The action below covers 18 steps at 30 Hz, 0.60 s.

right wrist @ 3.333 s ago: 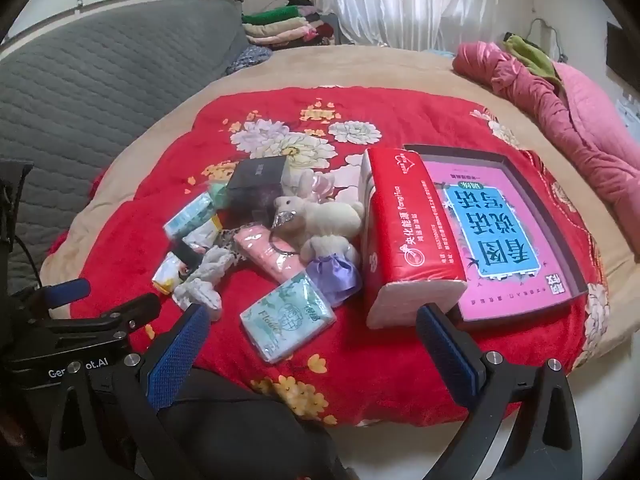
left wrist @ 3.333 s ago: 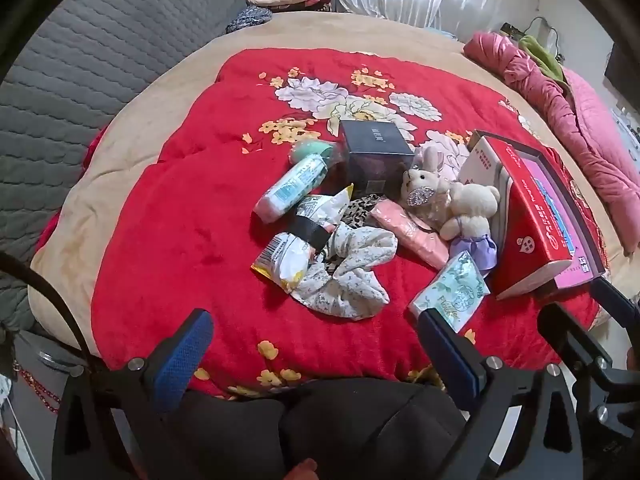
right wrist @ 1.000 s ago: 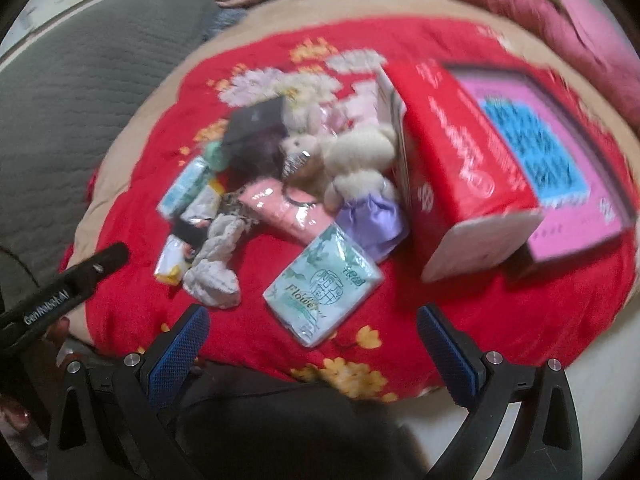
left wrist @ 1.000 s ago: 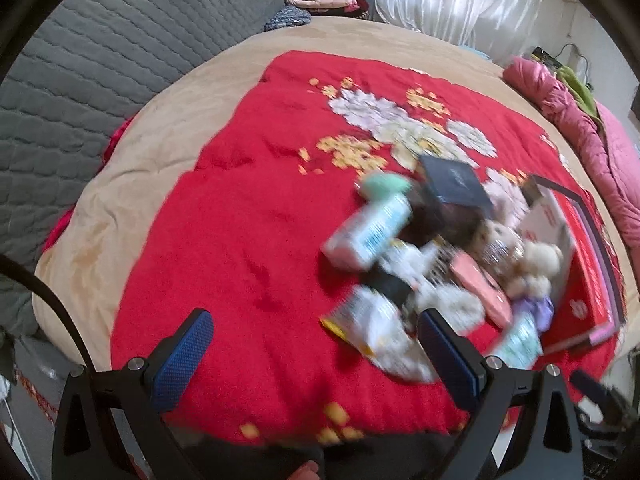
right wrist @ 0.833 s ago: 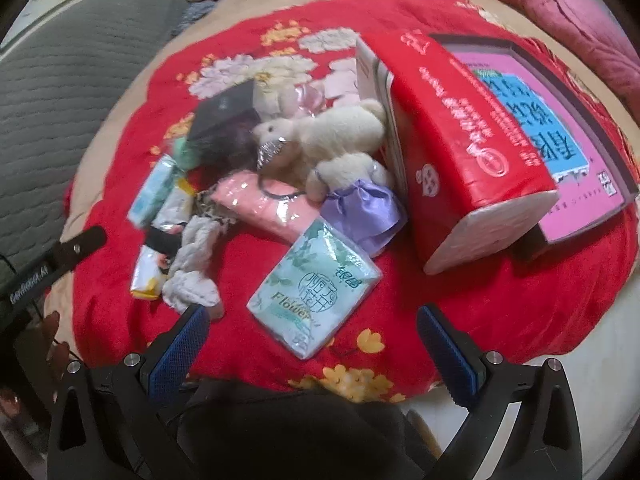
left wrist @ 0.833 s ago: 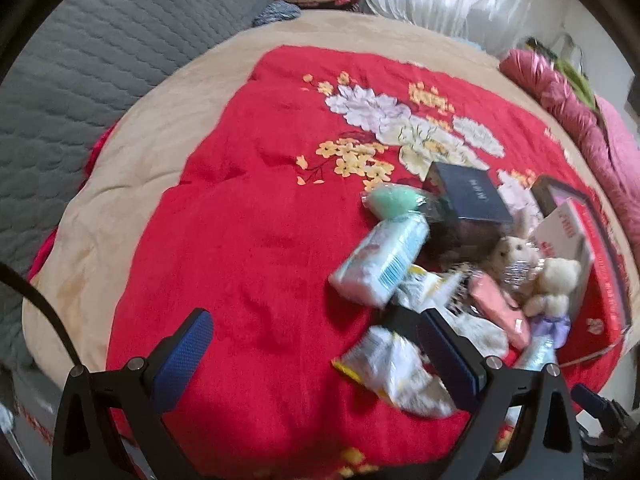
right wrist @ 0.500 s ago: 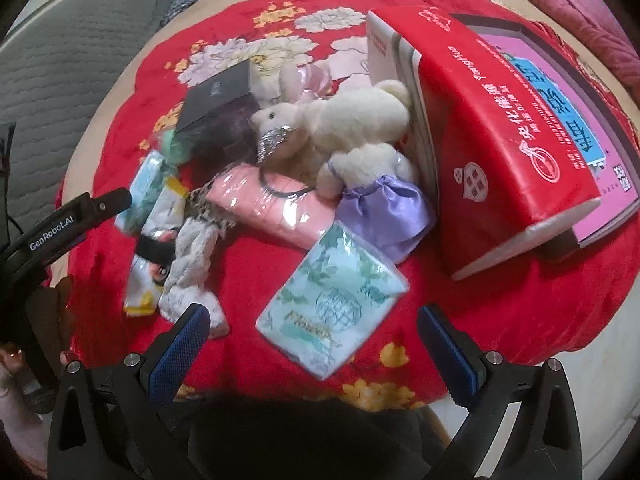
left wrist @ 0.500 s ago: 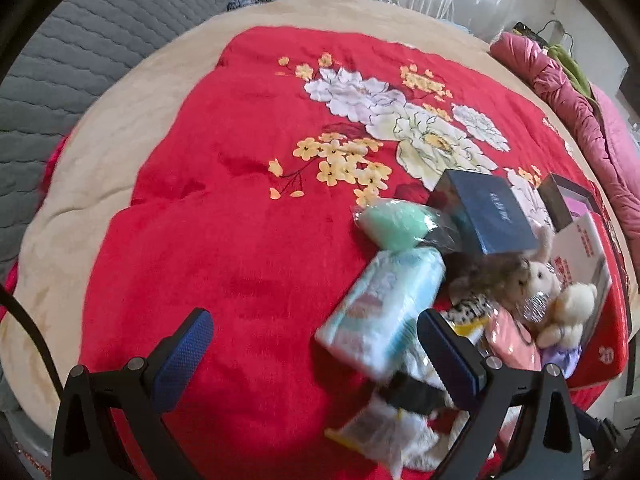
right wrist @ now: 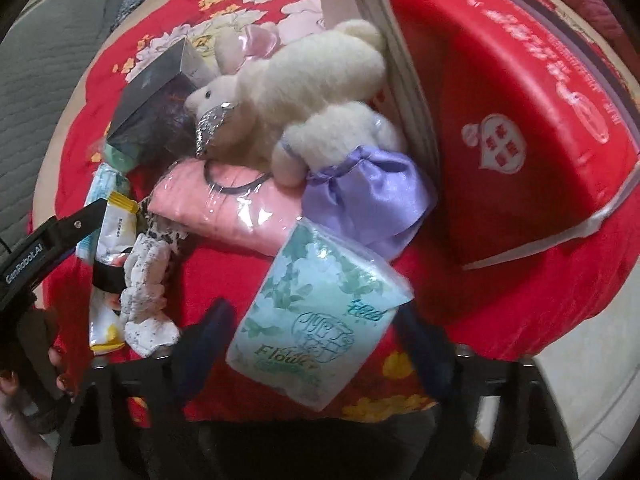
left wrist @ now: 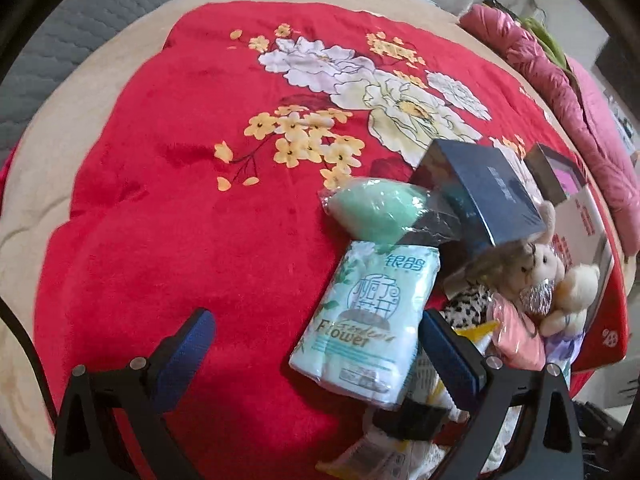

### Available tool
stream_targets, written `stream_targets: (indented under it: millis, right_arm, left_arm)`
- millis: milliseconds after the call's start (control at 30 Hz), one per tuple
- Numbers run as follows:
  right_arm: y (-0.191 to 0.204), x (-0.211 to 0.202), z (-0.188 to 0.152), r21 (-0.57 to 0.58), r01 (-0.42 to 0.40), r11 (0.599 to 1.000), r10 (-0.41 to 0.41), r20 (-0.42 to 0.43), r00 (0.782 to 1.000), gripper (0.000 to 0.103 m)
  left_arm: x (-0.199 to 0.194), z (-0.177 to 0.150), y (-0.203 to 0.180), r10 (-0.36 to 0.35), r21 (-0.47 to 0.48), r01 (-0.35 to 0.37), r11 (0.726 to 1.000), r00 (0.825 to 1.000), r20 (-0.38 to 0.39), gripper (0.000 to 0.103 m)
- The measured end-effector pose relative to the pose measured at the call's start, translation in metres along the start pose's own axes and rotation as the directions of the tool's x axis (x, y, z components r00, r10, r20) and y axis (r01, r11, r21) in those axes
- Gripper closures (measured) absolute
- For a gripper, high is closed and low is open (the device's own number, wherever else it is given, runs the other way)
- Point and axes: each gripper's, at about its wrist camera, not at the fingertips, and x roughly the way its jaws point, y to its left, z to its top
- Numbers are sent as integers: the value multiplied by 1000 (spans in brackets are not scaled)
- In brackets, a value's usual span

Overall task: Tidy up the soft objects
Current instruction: 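Reach the right tool to the green floral tissue pack and grasp it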

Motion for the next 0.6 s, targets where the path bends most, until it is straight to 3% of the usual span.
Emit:
stream_targets:
  millis: [133,233,300,500,600]
  right_arm:
    - [-5,-5,-3,-8,-9,1000,9,9,1000,37]
    - [-6,-16,-4,-33,-6,999,7,38,999,38]
    - [-5,-25,-4,-58,1,998,3,68,998,39]
    - [0,-53,-3,-128,-4,992,25,164,986,39]
    - [3,-67,-3,-160,-10,987,43,209,977,39]
  left_arm:
    - [4,5,1,-39,-2,39,999,999,1,13]
    - [9,8,2,-67,-10,67,998,998,-6,29]
    - [9,10,4,-90,-25,90,996,996,-1,48]
    - [-2,9,10,-116,-57,118,991,993,26,54]
    - [-20,7,8,-79,-64,83,994,995,59,54]
